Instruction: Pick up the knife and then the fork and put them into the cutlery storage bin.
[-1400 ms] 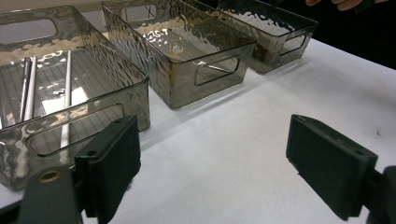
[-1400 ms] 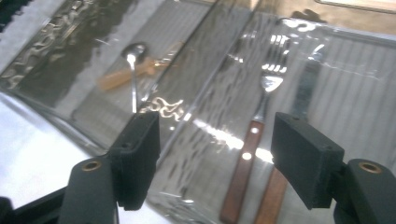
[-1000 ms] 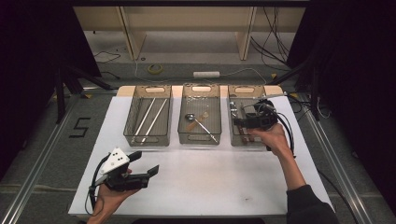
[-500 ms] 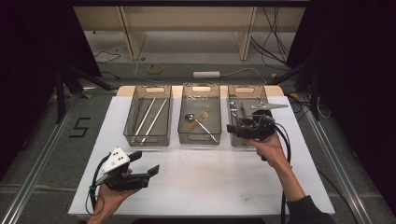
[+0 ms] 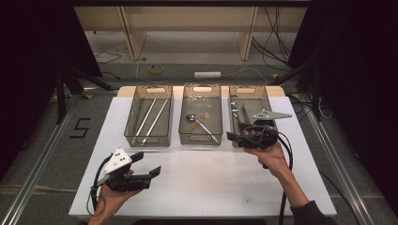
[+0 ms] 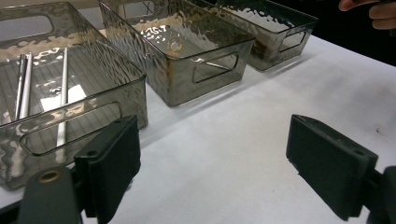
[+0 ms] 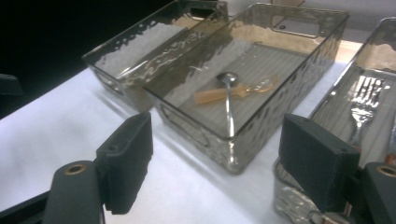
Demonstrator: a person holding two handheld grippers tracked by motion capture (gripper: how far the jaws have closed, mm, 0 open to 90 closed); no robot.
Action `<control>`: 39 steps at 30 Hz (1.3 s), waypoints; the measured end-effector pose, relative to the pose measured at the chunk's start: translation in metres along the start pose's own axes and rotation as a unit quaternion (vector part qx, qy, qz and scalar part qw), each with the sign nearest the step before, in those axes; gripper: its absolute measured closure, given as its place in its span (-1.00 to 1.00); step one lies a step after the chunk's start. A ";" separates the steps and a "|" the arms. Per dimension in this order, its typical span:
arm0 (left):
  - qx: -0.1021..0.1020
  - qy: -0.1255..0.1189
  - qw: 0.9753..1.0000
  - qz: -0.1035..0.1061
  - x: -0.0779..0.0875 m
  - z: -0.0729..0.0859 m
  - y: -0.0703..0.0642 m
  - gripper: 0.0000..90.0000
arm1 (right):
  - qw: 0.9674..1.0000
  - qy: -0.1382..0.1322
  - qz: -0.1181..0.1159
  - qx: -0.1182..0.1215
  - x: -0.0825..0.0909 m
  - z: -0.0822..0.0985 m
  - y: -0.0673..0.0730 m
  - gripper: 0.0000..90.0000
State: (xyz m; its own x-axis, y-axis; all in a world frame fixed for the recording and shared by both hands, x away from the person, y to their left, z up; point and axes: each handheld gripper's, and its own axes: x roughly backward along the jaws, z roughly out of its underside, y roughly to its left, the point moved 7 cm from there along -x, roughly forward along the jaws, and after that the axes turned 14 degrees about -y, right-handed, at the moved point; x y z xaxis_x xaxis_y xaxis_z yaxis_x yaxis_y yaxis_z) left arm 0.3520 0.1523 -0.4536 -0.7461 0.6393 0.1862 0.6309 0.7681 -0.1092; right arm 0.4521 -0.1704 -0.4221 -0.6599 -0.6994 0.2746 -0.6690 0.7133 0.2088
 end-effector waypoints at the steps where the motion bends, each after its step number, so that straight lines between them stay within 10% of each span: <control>1: 0.001 0.000 1.000 0.000 0.000 0.000 0.000 -0.62 | 1.000 -0.001 -0.001 -0.001 0.001 0.000 0.002 -0.40; 39: 0.002 0.005 1.000 0.007 0.000 0.001 -0.001 -0.62 | 0.999 -0.042 -0.024 0.020 0.051 0.047 0.028 -0.47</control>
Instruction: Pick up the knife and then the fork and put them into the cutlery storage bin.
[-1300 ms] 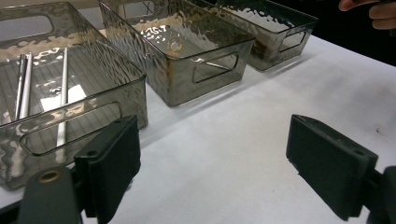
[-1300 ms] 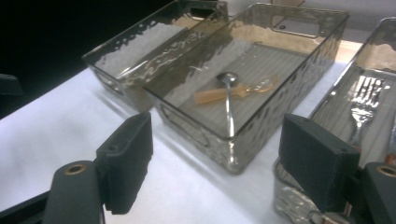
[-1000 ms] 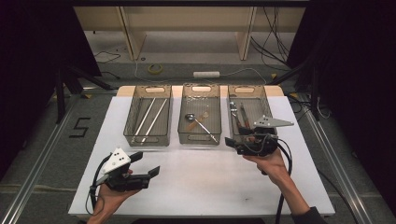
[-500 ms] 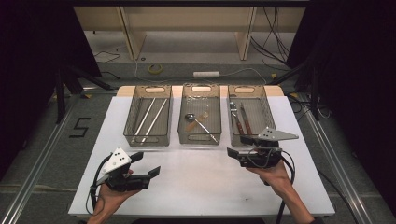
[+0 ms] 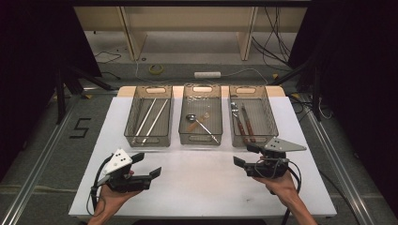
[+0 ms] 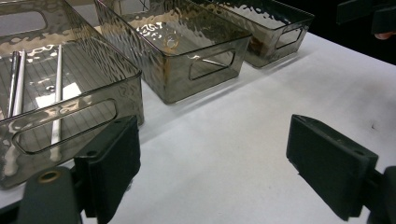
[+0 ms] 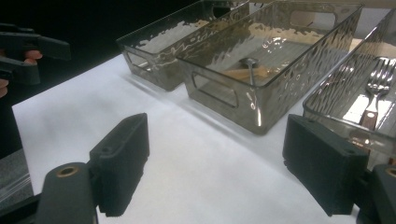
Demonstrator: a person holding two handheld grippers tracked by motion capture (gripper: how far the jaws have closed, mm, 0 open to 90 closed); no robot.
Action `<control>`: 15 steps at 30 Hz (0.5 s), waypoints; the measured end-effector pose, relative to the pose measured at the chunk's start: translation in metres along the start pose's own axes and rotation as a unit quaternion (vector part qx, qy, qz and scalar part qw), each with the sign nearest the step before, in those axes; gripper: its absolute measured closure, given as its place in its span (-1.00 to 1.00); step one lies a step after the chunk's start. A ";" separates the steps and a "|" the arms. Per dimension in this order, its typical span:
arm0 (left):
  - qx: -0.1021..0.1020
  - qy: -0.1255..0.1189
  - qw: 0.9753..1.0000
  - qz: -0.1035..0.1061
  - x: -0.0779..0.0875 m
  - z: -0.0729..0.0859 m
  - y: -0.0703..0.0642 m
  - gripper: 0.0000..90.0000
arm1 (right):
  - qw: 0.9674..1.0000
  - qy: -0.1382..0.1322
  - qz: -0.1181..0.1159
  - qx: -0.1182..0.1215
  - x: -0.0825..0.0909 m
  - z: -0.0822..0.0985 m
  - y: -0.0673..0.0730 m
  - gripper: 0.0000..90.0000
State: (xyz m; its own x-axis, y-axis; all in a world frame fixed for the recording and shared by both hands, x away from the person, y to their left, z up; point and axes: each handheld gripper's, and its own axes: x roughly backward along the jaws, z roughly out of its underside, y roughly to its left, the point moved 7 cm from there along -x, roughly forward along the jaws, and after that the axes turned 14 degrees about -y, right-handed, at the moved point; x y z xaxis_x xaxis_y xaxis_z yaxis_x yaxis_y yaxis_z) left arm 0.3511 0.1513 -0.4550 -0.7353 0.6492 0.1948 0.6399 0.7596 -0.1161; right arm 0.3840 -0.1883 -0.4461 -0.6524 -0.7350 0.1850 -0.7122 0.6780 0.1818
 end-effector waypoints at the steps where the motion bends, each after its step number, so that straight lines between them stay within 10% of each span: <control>1: 0.000 0.000 1.000 -0.001 0.000 0.000 0.000 -0.62 | 1.000 0.000 0.000 0.000 0.001 0.001 0.000 -0.47; 15: -0.001 0.002 1.000 0.000 0.000 0.000 -0.001 -0.62 | 1.000 -0.014 0.011 0.004 0.018 0.017 0.006 -0.46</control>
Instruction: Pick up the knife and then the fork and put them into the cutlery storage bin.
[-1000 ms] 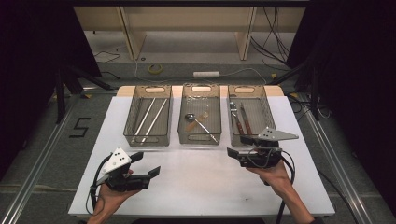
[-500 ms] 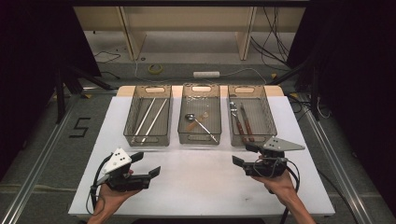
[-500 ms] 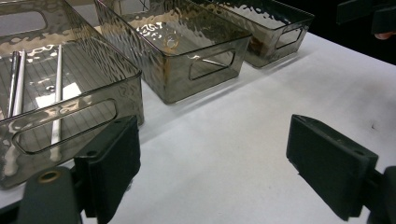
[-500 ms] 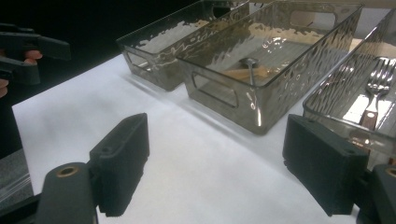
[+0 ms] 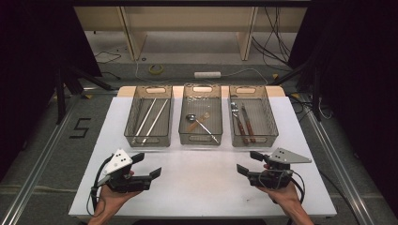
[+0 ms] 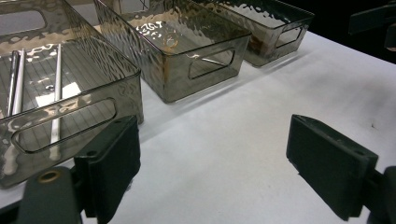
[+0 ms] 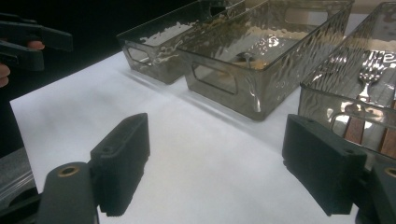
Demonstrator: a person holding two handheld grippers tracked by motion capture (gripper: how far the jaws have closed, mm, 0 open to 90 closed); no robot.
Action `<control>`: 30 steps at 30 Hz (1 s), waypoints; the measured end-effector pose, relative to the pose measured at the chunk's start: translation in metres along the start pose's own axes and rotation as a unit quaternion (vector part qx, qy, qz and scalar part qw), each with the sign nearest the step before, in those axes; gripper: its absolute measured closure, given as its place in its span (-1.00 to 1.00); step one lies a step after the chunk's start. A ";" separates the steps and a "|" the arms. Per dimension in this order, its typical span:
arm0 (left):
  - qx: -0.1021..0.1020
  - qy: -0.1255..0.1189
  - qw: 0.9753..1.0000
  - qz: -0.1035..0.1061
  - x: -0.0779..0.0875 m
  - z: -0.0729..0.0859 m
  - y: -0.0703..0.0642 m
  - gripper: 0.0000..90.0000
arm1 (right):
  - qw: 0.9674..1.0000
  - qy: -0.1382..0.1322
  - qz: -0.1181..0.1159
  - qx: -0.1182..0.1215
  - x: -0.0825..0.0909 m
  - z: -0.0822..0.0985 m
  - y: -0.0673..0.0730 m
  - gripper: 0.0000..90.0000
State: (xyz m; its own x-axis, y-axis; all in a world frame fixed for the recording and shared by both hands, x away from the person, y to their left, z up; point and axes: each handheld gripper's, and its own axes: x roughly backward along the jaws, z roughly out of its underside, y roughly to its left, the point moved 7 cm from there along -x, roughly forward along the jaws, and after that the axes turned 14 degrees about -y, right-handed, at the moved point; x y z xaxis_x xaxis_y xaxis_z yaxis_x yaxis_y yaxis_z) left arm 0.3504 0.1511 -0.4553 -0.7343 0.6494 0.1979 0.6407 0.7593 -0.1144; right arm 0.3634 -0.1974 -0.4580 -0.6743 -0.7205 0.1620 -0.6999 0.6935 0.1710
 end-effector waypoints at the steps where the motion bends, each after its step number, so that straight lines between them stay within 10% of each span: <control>1: 0.000 0.000 1.000 0.000 0.000 0.000 0.000 -0.62 | 1.000 -0.001 0.001 0.003 0.001 0.001 0.000 -0.46; 30: 0.001 0.000 1.000 0.003 -0.001 0.000 -0.001 -0.63 | 1.000 0.005 0.009 0.015 0.007 0.010 0.005 -0.49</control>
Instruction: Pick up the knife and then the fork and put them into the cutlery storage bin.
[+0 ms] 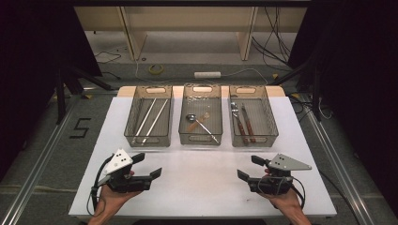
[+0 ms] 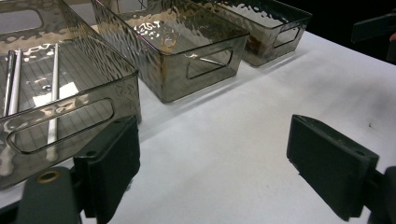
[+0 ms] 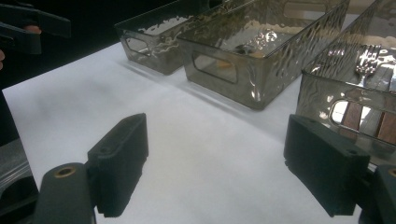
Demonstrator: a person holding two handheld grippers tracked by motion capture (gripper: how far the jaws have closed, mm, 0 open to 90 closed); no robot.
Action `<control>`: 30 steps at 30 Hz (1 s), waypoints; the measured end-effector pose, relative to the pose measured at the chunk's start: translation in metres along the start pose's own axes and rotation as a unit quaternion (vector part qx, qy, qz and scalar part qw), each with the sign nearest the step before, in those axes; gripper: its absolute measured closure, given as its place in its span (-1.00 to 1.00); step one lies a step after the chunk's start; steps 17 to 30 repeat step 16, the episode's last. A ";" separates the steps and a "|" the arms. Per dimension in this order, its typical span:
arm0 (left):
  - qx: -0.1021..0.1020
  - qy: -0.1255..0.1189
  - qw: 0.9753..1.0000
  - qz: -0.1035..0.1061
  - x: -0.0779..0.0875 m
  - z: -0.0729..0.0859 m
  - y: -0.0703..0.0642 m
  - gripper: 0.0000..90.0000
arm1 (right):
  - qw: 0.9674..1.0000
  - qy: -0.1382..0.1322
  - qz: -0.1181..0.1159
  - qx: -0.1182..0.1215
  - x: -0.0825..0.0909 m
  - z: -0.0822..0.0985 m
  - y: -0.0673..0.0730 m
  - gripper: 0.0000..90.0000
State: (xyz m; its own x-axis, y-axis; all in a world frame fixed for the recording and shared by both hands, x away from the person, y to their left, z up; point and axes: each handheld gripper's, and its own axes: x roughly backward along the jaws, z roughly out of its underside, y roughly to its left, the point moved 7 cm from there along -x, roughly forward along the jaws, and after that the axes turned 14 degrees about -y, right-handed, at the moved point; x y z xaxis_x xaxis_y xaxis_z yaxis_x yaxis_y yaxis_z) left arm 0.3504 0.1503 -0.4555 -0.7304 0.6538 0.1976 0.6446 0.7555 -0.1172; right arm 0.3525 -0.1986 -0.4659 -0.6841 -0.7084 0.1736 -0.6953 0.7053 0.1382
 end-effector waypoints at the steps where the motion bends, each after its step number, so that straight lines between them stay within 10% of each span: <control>1: 0.000 0.000 1.000 0.000 0.000 0.000 0.000 -0.63 | 1.000 0.000 -0.001 -0.001 0.000 0.000 0.000 -0.49; 30: 0.000 0.000 1.000 -0.001 0.000 0.000 0.000 -0.63 | 1.000 0.000 0.002 0.001 0.000 0.000 -0.001 -0.49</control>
